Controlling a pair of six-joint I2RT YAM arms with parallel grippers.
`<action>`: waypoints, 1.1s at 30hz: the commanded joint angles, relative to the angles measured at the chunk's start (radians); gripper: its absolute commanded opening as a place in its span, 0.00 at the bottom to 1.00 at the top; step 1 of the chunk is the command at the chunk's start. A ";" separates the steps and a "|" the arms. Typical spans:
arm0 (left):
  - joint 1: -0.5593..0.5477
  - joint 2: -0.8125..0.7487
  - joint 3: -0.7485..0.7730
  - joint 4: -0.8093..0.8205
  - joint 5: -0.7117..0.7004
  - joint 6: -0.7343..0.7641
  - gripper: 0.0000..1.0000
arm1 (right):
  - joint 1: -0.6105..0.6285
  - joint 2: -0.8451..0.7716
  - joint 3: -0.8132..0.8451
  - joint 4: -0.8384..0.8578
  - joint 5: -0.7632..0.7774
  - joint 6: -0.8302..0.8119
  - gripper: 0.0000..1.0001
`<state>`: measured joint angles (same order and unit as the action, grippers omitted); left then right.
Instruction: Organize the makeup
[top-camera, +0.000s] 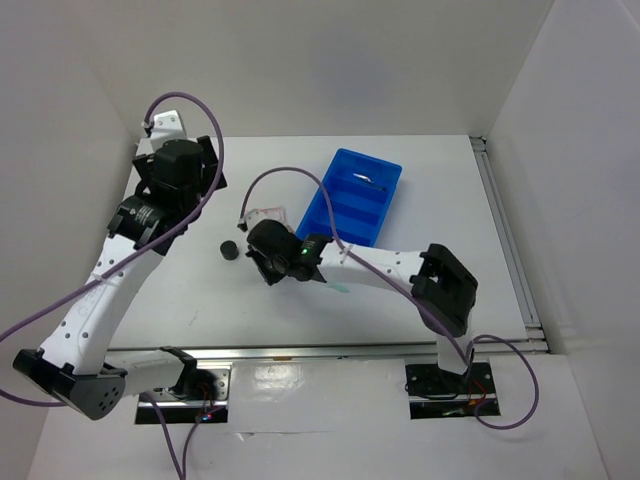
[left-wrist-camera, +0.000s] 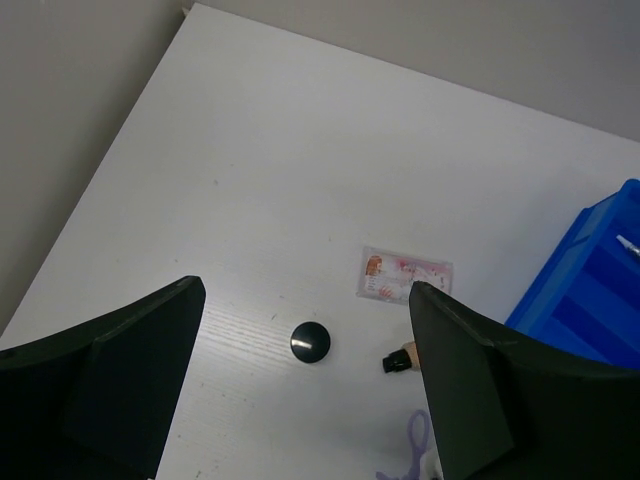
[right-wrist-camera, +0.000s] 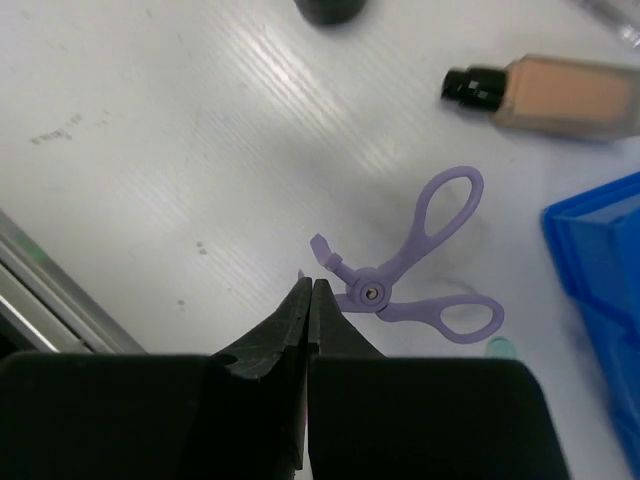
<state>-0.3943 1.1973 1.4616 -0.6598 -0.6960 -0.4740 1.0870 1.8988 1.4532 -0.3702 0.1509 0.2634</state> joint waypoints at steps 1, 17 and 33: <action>-0.003 0.007 0.051 0.020 -0.037 0.014 0.98 | -0.009 -0.124 0.091 -0.033 0.058 -0.016 0.00; 0.026 0.186 0.157 -0.043 0.044 -0.038 0.96 | -0.338 -0.144 0.304 -0.183 0.081 0.155 0.00; 0.026 0.297 0.006 -0.146 0.256 -0.108 0.96 | -0.590 0.057 0.409 -0.245 0.104 0.405 0.00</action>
<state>-0.3706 1.4910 1.4700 -0.8089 -0.4339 -0.5842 0.5049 1.9263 1.8084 -0.6132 0.2478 0.5827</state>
